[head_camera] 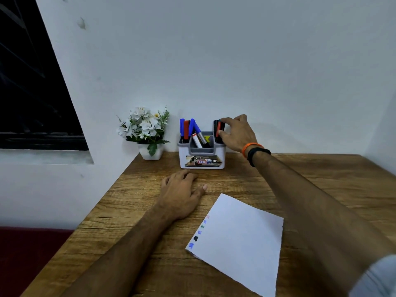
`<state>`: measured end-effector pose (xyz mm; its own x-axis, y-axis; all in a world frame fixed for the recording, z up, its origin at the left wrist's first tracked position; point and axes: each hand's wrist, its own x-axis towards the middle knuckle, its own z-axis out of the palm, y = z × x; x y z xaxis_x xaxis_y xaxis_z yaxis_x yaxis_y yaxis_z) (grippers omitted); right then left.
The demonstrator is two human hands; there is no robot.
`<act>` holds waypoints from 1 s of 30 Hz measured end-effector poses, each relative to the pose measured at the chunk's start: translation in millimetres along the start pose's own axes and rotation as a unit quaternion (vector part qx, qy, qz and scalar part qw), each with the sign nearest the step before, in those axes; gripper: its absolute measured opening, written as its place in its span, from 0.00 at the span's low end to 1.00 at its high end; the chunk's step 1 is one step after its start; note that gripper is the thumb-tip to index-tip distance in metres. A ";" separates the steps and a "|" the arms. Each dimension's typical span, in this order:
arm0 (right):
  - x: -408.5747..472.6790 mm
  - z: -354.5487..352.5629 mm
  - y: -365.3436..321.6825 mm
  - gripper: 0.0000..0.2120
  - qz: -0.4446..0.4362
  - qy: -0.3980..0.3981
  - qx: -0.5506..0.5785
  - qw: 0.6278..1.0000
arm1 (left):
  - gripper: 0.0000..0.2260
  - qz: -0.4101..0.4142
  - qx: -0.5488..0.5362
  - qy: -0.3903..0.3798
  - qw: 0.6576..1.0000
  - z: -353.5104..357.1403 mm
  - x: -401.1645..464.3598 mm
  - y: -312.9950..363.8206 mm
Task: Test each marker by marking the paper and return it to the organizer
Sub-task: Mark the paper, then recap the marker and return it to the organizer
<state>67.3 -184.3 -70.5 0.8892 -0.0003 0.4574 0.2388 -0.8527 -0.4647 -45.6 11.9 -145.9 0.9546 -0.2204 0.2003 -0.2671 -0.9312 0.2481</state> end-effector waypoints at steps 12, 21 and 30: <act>4.1 -14.3 -6.3 0.29 -0.026 -0.007 -0.117 0.993 | 0.26 -0.003 0.001 -0.002 1.000 0.5 -0.1 -0.2; -2.6 -13.8 -3.0 0.19 0.014 0.063 0.107 0.992 | 0.26 0.000 -0.002 0.001 1.000 0.2 0.1 -0.5; -29.2 -21.5 -8.7 0.13 0.053 -0.008 0.162 0.985 | 0.27 0.000 0.005 -0.001 1.000 -0.5 -0.3 -0.8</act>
<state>30.9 -188.1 -63.5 0.9212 -0.0693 0.3828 0.2547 -0.6365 -0.7280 -45.6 12.9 -145.8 0.9549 -0.2215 0.1977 -0.2661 -0.9338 0.2391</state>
